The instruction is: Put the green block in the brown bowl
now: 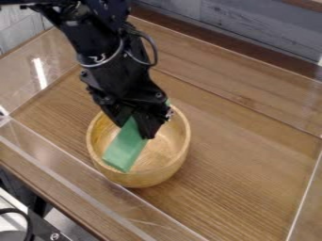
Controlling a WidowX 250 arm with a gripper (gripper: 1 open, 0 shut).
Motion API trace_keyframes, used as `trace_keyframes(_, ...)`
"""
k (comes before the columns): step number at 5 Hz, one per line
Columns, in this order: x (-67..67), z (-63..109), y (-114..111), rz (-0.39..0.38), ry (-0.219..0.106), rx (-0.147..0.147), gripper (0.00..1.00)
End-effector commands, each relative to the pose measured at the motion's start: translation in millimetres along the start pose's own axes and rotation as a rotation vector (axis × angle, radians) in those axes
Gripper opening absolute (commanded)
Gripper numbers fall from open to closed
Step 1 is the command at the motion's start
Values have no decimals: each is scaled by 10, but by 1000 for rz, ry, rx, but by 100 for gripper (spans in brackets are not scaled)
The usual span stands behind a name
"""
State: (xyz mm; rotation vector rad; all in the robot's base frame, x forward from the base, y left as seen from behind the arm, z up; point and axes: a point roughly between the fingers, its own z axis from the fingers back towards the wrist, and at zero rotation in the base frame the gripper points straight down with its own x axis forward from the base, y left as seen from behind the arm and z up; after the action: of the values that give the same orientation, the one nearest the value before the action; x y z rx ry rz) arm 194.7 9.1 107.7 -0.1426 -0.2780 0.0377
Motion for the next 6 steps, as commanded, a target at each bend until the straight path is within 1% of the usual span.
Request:
trace_keyframes(1,42,37,29,11,-15,4,0)
trace_keyframes(6,5,59,18,49,13,-15,0)
